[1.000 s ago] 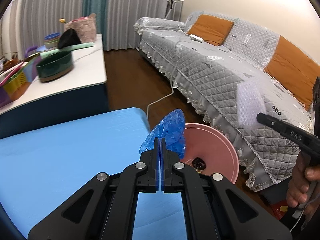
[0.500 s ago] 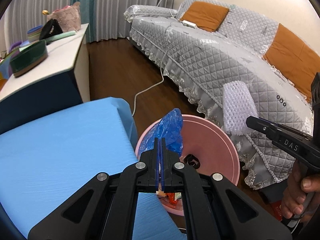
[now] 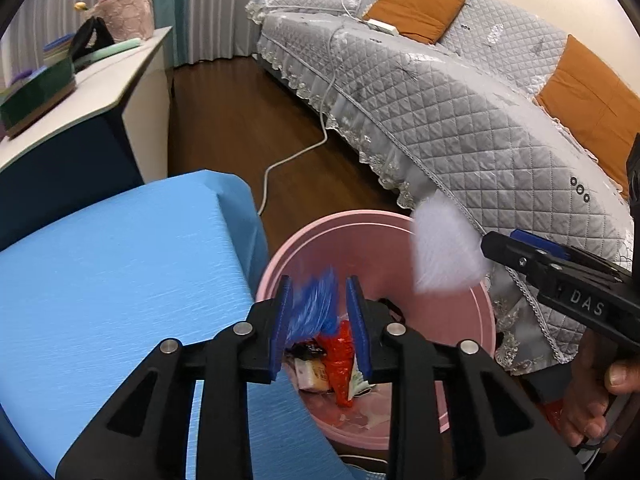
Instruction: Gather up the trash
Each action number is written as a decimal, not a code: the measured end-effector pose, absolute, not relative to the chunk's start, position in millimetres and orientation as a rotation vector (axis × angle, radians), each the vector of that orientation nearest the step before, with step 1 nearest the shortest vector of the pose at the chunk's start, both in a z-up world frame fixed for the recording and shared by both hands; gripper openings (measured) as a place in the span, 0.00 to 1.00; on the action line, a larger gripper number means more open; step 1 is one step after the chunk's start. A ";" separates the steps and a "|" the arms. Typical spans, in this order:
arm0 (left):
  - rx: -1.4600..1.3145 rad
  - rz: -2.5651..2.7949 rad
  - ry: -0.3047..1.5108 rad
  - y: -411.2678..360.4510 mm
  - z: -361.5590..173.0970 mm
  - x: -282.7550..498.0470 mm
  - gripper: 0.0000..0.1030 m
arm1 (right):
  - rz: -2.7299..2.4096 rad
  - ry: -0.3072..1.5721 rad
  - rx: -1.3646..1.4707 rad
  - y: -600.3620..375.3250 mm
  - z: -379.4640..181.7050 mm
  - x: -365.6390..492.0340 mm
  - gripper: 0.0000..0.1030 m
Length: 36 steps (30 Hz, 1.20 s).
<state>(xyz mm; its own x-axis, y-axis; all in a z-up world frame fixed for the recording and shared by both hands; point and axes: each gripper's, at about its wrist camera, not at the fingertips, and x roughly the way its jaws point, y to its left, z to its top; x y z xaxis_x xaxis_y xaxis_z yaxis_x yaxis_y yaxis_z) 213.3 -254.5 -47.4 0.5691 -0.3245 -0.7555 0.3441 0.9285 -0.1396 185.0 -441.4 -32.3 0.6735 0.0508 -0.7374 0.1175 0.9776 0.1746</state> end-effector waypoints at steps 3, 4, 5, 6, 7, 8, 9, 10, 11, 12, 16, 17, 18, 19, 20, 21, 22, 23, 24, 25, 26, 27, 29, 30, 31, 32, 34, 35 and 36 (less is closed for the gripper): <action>0.014 -0.386 0.882 -246.6 -44.3 209.4 0.27 | -0.057 0.822 0.217 -442.3 -28.5 183.7 0.62; 0.010 -0.382 0.878 -243.0 -41.9 207.5 0.28 | -0.061 0.818 0.216 -442.3 -27.0 183.2 0.63; 0.006 -0.379 0.875 -240.1 -40.0 206.5 0.29 | -0.067 0.811 0.214 -441.4 -24.1 181.9 0.65; 0.000 -0.374 0.869 -236.0 -36.5 203.6 0.33 | -0.070 0.808 0.214 -440.8 -22.4 181.7 0.68; -0.003 -0.369 0.861 -232.5 -33.0 200.9 0.38 | -0.074 0.802 0.215 -440.0 -19.7 180.4 0.71; -0.005 -0.364 0.853 -229.3 -29.4 197.8 0.40 | -0.076 0.791 0.216 -438.5 -15.2 178.3 0.74; -0.005 -0.359 0.842 -225.5 -24.3 193.4 0.45 | -0.077 0.783 0.216 -437.4 -11.5 177.0 0.76; -0.005 -0.357 0.830 -221.5 -19.0 188.4 0.48 | -0.076 0.773 0.214 -435.5 -7.3 175.0 0.78; -0.007 -0.355 0.819 -217.3 -13.6 183.0 0.50 | -0.075 0.759 0.209 -432.0 -1.3 171.9 0.82; -0.009 -0.354 0.811 -214.0 -9.1 178.7 0.54 | -0.074 0.744 0.203 -428.2 4.4 168.5 0.85; -0.018 -0.343 0.767 -197.6 11.3 154.3 0.68 | -0.067 0.675 0.171 -408.8 28.1 150.6 0.90; -0.022 -0.339 0.754 -192.6 16.8 147.1 0.72 | -0.065 0.662 0.166 -404.3 33.0 146.5 0.93; -0.025 -0.337 0.745 -189.1 21.0 142.2 0.75 | -0.062 0.642 0.158 -398.3 39.8 139.6 0.94; -0.027 -0.334 0.733 -183.9 26.2 134.7 0.77 | -0.060 0.621 0.145 -391.9 46.6 132.1 0.95; -0.028 -0.329 0.722 -178.2 31.1 127.0 0.79 | -0.060 0.607 0.132 -386.9 51.4 126.2 0.95; -0.029 -0.323 0.713 -173.1 34.8 120.7 0.82 | -0.060 0.590 0.111 -379.8 57.8 118.2 0.95; -0.032 -0.317 0.701 -166.9 39.2 113.0 0.84 | -0.062 0.576 0.093 -372.8 64.2 110.9 0.95; -0.035 -0.310 0.687 -160.2 44.0 104.8 0.85 | -0.063 0.568 0.085 -368.3 69.2 106.5 0.95; -0.036 -0.301 0.674 -154.5 48.6 97.9 0.87 | -0.064 0.557 0.078 -363.0 75.4 100.2 0.95; -0.035 -0.293 0.663 -149.7 51.1 92.1 0.89 | -0.067 0.537 0.076 -356.7 83.4 91.0 0.95; -0.036 -0.273 0.643 -141.1 56.2 82.5 0.92 | -0.071 0.523 0.079 -353.0 88.5 85.1 0.95; -0.040 -0.259 0.631 -134.6 59.2 75.8 0.92 | -0.081 0.503 0.085 -348.5 94.2 75.9 0.95; -0.051 -0.228 0.614 -119.8 65.2 61.5 0.92 | -0.101 0.481 0.111 -341.7 100.2 58.1 0.95; -0.052 -0.214 0.611 -113.6 67.3 55.7 0.92 | -0.103 0.477 0.124 -339.3 101.0 52.5 0.95; -0.052 -0.199 0.610 -108.3 69.4 50.7 0.92 | -0.104 0.474 0.137 -336.5 100.7 45.7 0.95; -0.054 -0.186 0.609 -102.4 70.6 45.4 0.92 | -0.104 0.473 0.148 -331.1 98.7 35.4 0.95; -0.058 -0.156 0.608 -89.6 71.6 33.8 0.92 | -0.097 0.484 0.145 -319.5 93.7 22.3 0.95; -0.059 -0.144 0.610 -84.2 71.2 29.0 0.92 | -0.091 0.489 0.140 -315.3 92.1 17.4 0.95; -0.061 -0.135 0.611 -80.3 70.8 24.3 0.92 | -0.084 0.494 0.133 -309.5 90.3 11.3 0.95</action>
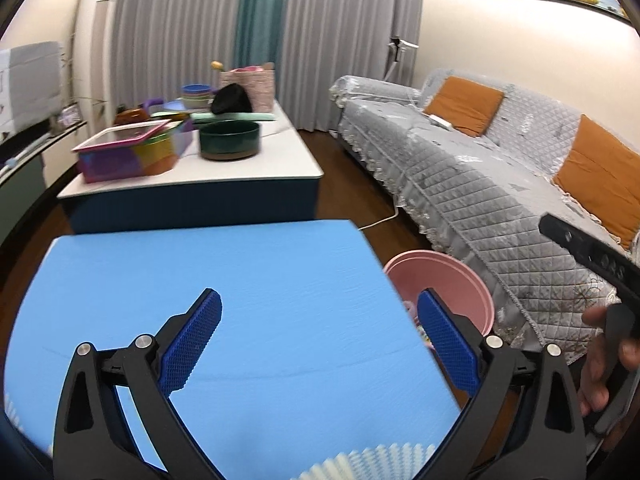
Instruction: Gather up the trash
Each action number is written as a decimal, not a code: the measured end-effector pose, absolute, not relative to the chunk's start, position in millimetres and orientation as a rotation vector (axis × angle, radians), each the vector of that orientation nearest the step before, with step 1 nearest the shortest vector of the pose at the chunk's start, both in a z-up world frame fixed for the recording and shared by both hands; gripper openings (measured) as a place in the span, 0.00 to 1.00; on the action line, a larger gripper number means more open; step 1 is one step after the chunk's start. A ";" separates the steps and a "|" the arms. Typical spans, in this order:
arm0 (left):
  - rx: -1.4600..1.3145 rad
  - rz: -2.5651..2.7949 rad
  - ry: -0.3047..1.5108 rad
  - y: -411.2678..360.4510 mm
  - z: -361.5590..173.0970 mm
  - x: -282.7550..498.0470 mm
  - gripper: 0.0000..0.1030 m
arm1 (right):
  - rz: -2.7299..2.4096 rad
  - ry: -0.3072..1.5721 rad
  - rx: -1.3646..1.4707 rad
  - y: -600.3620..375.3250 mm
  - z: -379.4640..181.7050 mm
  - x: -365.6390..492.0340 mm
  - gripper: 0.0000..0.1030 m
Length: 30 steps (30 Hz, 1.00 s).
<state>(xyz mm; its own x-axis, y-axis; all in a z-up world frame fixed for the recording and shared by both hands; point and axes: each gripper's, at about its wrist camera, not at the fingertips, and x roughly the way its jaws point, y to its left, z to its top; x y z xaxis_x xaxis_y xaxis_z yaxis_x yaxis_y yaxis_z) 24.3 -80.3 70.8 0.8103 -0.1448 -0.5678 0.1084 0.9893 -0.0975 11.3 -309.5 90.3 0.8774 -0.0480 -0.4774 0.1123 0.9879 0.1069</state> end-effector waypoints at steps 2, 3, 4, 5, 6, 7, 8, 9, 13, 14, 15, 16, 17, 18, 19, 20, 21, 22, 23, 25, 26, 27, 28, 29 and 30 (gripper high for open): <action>-0.073 -0.117 0.616 -69.2 69.4 13.7 0.92 | -0.071 0.490 0.115 -299.1 87.8 -0.3 0.95; -0.078 -0.111 0.619 -65.5 68.0 8.2 0.92 | -0.068 0.488 0.108 -294.3 86.9 -5.7 0.95; -0.081 -0.107 0.620 -62.0 67.8 4.0 0.92 | -0.065 0.485 0.106 -290.2 85.6 -10.6 0.95; -0.086 -0.098 0.621 -57.7 67.1 -1.5 0.92 | -0.058 0.481 0.104 -284.9 83.7 -17.3 0.95; -0.090 -0.090 0.619 -55.0 66.2 -5.9 0.92 | -0.051 0.480 0.097 -279.8 81.7 -21.3 0.95; -0.095 -0.080 0.617 -52.1 65.3 -10.8 0.92 | -0.048 0.480 0.086 -275.2 79.0 -25.0 0.95; -0.100 -0.073 0.617 -49.2 64.3 -15.7 0.92 | -0.046 0.482 0.064 -268.2 74.0 -30.6 0.95; -0.103 -0.064 0.618 -46.3 62.5 -21.3 0.92 | -0.044 0.483 0.055 -264.8 71.3 -33.4 0.95; -0.102 -0.030 0.616 -37.2 52.9 -39.2 0.92 | -0.041 0.511 0.052 -255.2 54.7 -42.4 0.95; -0.106 -0.016 0.619 -34.0 48.6 -43.2 0.92 | -0.043 0.516 0.054 -253.0 51.2 -44.7 0.95; -0.110 -0.007 0.621 -31.9 45.6 -46.1 0.92 | -0.043 0.521 0.051 -250.2 46.9 -46.3 0.95; -0.116 0.006 0.626 -29.0 41.4 -49.2 0.92 | -0.040 0.527 0.045 -246.8 42.7 -47.8 0.95; -0.120 0.017 0.634 -26.4 37.4 -51.7 0.92 | -0.033 0.539 0.033 -241.6 37.1 -48.6 0.95; -0.124 0.022 0.641 -25.5 34.7 -51.7 0.92 | -0.023 0.550 0.023 -238.0 32.5 -48.4 0.95; -0.127 0.027 0.649 -23.3 32.0 -52.0 0.92 | -0.014 0.559 0.016 -235.4 29.6 -46.8 0.95; -0.130 0.032 0.653 -21.5 30.7 -52.0 0.92 | -0.006 0.569 0.005 -231.4 25.6 -45.4 0.95; -0.135 0.037 0.655 -19.0 29.5 -50.8 0.92 | 0.000 0.575 -0.001 -228.2 22.5 -43.7 0.95; -0.135 0.041 0.654 -17.3 28.6 -49.6 0.92 | 0.007 0.580 -0.002 -226.3 20.5 -41.6 0.95; -0.130 0.046 0.654 -16.4 27.5 -49.0 0.92 | 0.013 0.583 -0.002 -224.4 19.0 -40.2 0.95; -0.121 0.052 0.657 -16.3 24.6 -49.6 0.92 | 0.018 0.589 -0.007 -220.5 16.6 -37.1 0.95; -0.115 0.055 0.661 -16.0 22.9 -49.0 0.92 | 0.018 0.592 -0.009 -218.6 15.7 -35.3 0.95; -0.110 0.056 0.665 -15.9 21.5 -48.8 0.92 | 0.020 0.594 -0.009 -217.1 15.4 -33.9 0.95; -0.107 0.057 0.670 -15.9 20.4 -48.5 0.92 | 0.021 0.594 -0.009 -216.6 15.2 -32.9 0.95; -0.107 0.057 0.674 -15.4 19.3 -47.9 0.92 | 0.023 0.591 -0.013 -214.8 15.4 -32.2 0.95; -0.106 0.060 0.674 -15.7 19.0 -48.5 0.92 | 0.024 0.588 -0.016 -213.4 15.4 -32.6 0.95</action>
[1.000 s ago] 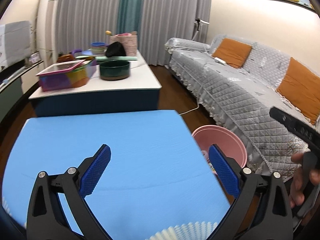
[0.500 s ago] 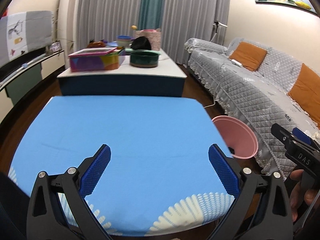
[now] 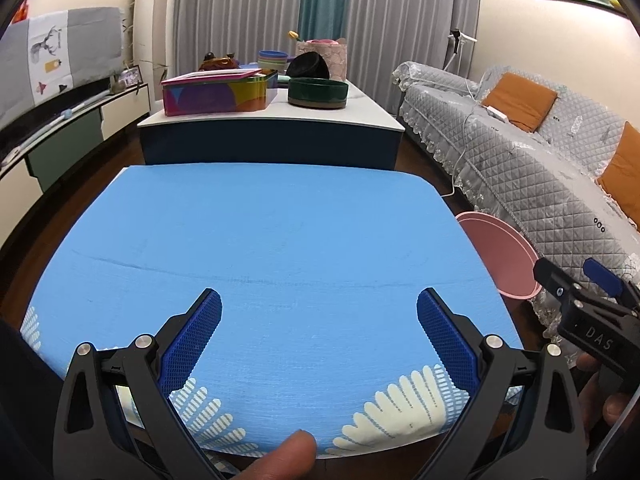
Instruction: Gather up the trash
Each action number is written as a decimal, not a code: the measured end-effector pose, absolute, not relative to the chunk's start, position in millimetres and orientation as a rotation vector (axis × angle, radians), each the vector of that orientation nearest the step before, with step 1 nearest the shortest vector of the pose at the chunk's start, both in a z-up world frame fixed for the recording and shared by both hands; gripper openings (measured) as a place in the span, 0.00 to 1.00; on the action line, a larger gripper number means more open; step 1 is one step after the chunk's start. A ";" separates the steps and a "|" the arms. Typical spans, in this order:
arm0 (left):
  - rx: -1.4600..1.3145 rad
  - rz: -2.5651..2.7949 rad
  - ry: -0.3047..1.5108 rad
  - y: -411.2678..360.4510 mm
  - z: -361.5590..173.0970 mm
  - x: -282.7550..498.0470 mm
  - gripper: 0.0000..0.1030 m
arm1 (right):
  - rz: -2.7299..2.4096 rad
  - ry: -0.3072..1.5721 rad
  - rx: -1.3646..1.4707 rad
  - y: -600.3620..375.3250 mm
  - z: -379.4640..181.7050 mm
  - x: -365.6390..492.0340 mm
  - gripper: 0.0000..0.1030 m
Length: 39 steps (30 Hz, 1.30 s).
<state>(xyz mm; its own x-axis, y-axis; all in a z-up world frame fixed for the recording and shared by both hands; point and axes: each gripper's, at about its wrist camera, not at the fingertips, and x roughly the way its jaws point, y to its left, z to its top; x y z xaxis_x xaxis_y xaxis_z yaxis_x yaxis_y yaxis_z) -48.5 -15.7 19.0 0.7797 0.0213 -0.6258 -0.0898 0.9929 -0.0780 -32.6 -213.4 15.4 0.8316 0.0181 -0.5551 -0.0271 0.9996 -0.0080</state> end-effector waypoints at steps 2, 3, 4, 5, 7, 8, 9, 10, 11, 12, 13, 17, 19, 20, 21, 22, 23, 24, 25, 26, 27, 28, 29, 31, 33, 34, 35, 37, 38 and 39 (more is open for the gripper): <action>-0.105 0.065 0.674 -15.6 18.4 -48.7 0.92 | 0.028 0.583 -0.025 -210.2 15.8 -32.5 0.95; -0.106 0.067 0.676 -15.1 17.9 -48.5 0.92 | 0.029 0.582 -0.028 -208.9 15.7 -32.6 0.95; -0.109 0.069 0.679 -14.5 17.4 -48.1 0.92 | 0.030 0.582 -0.030 -208.1 15.6 -32.4 0.95; -0.112 0.071 0.681 -14.1 16.9 -48.2 0.92 | 0.030 0.583 -0.030 -207.8 15.3 -32.2 0.95; -0.119 0.075 0.685 -12.9 16.2 -48.1 0.92 | 0.028 0.584 -0.029 -207.4 15.1 -32.5 0.95; -0.121 0.076 0.687 -12.3 16.0 -47.8 0.92 | 0.027 0.585 -0.027 -207.5 15.0 -32.3 0.95; -0.122 0.076 0.687 -12.3 15.7 -47.1 0.92 | 0.025 0.585 -0.025 -207.6 15.2 -32.4 0.95; -0.122 0.077 0.686 -12.6 15.8 -47.5 0.92 | 0.023 0.585 -0.023 -208.5 14.9 -32.4 0.95; -0.121 0.076 0.685 -13.5 15.8 -47.9 0.92 | 0.021 0.584 -0.021 -209.4 15.0 -32.7 0.95; -0.120 0.077 0.686 -14.0 15.5 -47.5 0.92 | 0.021 0.583 -0.020 -209.7 15.1 -33.0 0.95; -0.117 0.076 0.686 -14.5 15.6 -47.8 0.92 | 0.020 0.583 -0.019 -211.1 15.1 -32.6 0.95; -0.113 0.072 0.685 -16.5 17.2 -48.1 0.92 | 0.020 0.583 -0.018 -212.3 14.9 -33.4 0.95; -0.113 0.072 0.684 -16.0 17.2 -46.7 0.92 | 0.020 0.582 -0.018 -212.3 15.1 -33.8 0.95; -0.113 0.072 0.685 -16.2 17.1 -46.6 0.92 | 0.020 0.582 -0.018 -212.5 15.0 -33.4 0.95; -0.113 0.073 0.685 -16.2 17.1 -46.7 0.92 | 0.021 0.582 -0.019 -212.6 15.0 -33.3 0.95; -0.113 0.073 0.685 -16.3 17.1 -46.6 0.92 | 0.021 0.582 -0.019 -212.5 15.0 -33.2 0.95; -0.112 0.072 0.685 -16.4 17.3 -46.8 0.92 | 0.022 0.581 -0.020 -212.2 14.9 -33.7 0.95; -0.112 0.072 0.685 -16.3 17.1 -46.7 0.92 | 0.022 0.582 -0.020 -213.3 15.4 -33.2 0.95; -0.112 0.072 0.685 -16.4 17.1 -46.7 0.92 | 0.023 0.582 -0.021 -213.1 15.1 -33.4 0.95; -0.110 0.071 0.684 -16.5 17.4 -46.9 0.92 | 0.023 0.582 -0.021 -214.7 15.6 -33.0 0.95; -0.110 0.071 0.684 -16.8 17.4 -46.6 0.92 | 0.023 0.582 -0.021 -214.8 15.5 -33.1 0.95; -0.110 0.070 0.684 -16.9 17.6 -46.7 0.92 | 0.022 0.582 -0.020 -214.5 15.7 -33.0 0.95; -0.111 0.070 0.684 -16.9 17.6 -46.7 0.92 | 0.022 0.581 -0.019 -214.4 15.6 -33.0 0.95; -0.111 0.072 0.685 -17.3 17.3 -46.8 0.92 | 0.022 0.582 -0.019 -214.3 15.5 -32.9 0.95; -0.111 0.071 0.684 -17.3 17.5 -46.9 0.92 | 0.022 0.583 -0.020 -214.5 15.4 -33.3 0.95; -0.112 0.071 0.683 -17.6 17.5 -46.9 0.92 | 0.023 0.581 -0.019 -214.8 15.7 -33.8 0.95; -0.111 0.070 0.684 -18.2 17.0 -46.6 0.92 | 0.023 0.580 -0.019 -214.6 15.7 -33.4 0.95; -0.111 0.069 0.687 -18.4 16.2 -46.3 0.92 | 0.022 0.579 -0.021 -214.6 15.8 -32.8 0.95; -0.110 0.067 0.688 -18.3 15.6 -45.5 0.92 | 0.022 0.579 -0.021 -215.0 15.7 -32.2 0.95; -0.109 0.066 0.689 -19.1 15.5 -45.3 0.92 | 0.022 0.581 -0.020 -215.3 15.2 -31.9 0.95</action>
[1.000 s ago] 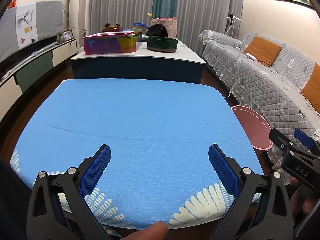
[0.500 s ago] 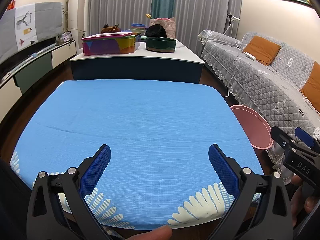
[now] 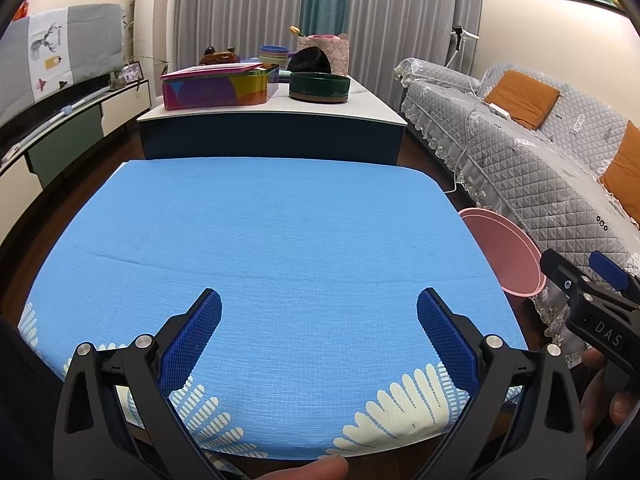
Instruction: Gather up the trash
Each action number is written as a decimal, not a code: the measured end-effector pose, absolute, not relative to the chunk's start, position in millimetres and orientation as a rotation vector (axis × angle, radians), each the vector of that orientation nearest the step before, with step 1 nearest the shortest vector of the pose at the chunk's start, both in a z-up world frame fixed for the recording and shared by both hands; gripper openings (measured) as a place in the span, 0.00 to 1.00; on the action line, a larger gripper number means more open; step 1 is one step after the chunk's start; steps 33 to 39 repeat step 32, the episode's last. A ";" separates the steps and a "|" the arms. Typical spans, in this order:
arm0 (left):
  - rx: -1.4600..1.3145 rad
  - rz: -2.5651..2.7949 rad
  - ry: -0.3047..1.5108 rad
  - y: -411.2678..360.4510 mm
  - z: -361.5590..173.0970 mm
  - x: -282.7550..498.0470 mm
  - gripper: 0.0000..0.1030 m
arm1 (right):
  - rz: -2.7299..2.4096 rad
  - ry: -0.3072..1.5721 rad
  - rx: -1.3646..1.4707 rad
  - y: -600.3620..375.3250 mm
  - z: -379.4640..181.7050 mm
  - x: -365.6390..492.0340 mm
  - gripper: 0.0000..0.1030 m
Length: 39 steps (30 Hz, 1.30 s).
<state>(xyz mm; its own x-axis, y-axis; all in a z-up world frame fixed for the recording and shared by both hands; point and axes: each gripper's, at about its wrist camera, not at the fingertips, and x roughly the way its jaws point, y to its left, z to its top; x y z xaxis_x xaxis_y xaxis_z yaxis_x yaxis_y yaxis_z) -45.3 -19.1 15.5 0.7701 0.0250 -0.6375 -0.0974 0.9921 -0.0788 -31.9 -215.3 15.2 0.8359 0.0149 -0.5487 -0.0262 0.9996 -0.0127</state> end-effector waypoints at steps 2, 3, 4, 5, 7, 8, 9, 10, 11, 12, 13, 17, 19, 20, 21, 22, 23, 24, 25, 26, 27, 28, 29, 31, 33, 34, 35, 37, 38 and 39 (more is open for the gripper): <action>-0.109 0.066 0.687 -20.5 15.8 -45.7 0.92 | 0.021 0.583 -0.017 -215.0 15.5 -31.8 0.95; -0.108 0.065 0.687 -20.0 15.5 -45.3 0.92 | 0.020 0.582 -0.016 -215.0 16.1 -31.9 0.95; -0.107 0.065 0.686 -20.6 15.4 -45.4 0.92 | 0.020 0.581 -0.016 -214.6 16.7 -32.3 0.95; -0.106 0.065 0.686 -20.8 15.3 -45.0 0.92 | 0.020 0.581 -0.016 -214.7 16.8 -32.3 0.95; -0.105 0.064 0.687 -20.5 14.5 -44.9 0.92 | 0.020 0.582 -0.017 -214.6 16.8 -32.2 0.95; -0.105 0.064 0.687 -20.2 14.4 -44.5 0.92 | 0.020 0.582 -0.017 -214.7 16.8 -32.2 0.95; -0.105 0.065 0.687 -20.3 14.4 -44.5 0.92 | 0.020 0.582 -0.017 -214.8 17.0 -32.2 0.95; -0.105 0.065 0.687 -20.4 14.5 -44.4 0.92 | 0.020 0.582 -0.016 -214.5 16.8 -32.2 0.95; -0.104 0.065 0.687 -20.7 14.4 -44.4 0.92 | 0.020 0.581 -0.016 -214.9 17.0 -32.2 0.95; -0.103 0.064 0.687 -20.4 14.4 -44.4 0.92 | 0.019 0.582 -0.016 -214.7 16.9 -32.1 0.95; -0.102 0.064 0.687 -20.4 14.5 -44.5 0.92 | 0.019 0.582 -0.015 -214.8 16.9 -32.1 0.95; -0.100 0.063 0.683 -20.1 15.2 -44.6 0.92 | 0.019 0.581 -0.017 -214.8 17.0 -32.3 0.95; -0.101 0.062 0.684 -19.9 15.2 -44.6 0.92 | 0.020 0.582 -0.016 -214.7 16.7 -32.2 0.95; -0.100 0.062 0.684 -20.1 15.2 -44.6 0.92 | 0.020 0.582 -0.017 -214.8 16.7 -32.1 0.95; -0.100 0.062 0.683 -20.1 15.2 -44.7 0.92 | 0.020 0.582 -0.016 -214.8 16.6 -32.1 0.95; -0.099 0.062 0.683 -20.1 15.3 -44.7 0.92 | 0.020 0.582 -0.016 -215.2 16.8 -32.1 0.95; -0.099 0.063 0.684 -20.2 15.2 -44.6 0.92 | 0.019 0.581 -0.016 -214.7 16.6 -32.1 0.95; -0.101 0.061 0.685 -20.0 15.1 -44.6 0.92 | 0.019 0.582 -0.017 -214.7 16.5 -32.0 0.95; -0.102 0.061 0.685 -19.5 15.3 -44.5 0.92 | 0.019 0.582 -0.018 -214.8 16.4 -32.1 0.95; -0.103 0.062 0.687 -19.0 15.5 -44.0 0.92 | 0.018 0.583 -0.020 -214.7 16.6 -32.2 0.95; -0.105 0.062 0.689 -18.9 15.1 -44.0 0.92 | 0.018 0.584 -0.022 -214.4 17.0 -32.2 0.95; -0.108 0.062 0.690 -19.1 14.8 -44.3 0.92 | 0.018 0.584 -0.022 -214.1 17.3 -32.2 0.95; -0.112 0.063 0.692 -18.6 14.6 -44.0 0.92 | 0.019 0.583 -0.022 -214.4 18.1 -32.6 0.95; -0.111 0.062 0.695 -19.2 13.8 -43.2 0.92 | 0.018 0.578 -0.023 -213.5 18.2 -32.5 0.95; -0.109 0.060 0.699 -20.4 13.1 -42.7 0.92 | 0.017 0.576 -0.023 -214.0 18.5 -32.4 0.95; -0.109 0.060 0.699 -20.4 13.1 -42.7 0.92 | 0.017 0.576 -0.023 -214.0 18.5 -32.4 0.95; -0.109 0.060 0.699 -20.4 13.1 -42.7 0.92 | 0.017 0.576 -0.023 -214.0 18.5 -32.4 0.95; -0.109 0.060 0.699 -20.4 13.1 -42.7 0.92 | 0.017 0.576 -0.023 -214.0 18.5 -32.4 0.95; -0.109 0.060 0.699 -20.4 13.1 -42.7 0.92 | 0.017 0.576 -0.023 -214.0 18.5 -32.4 0.95; -0.109 0.060 0.699 -20.4 13.1 -42.7 0.92 | 0.017 0.576 -0.023 -214.0 18.5 -32.4 0.95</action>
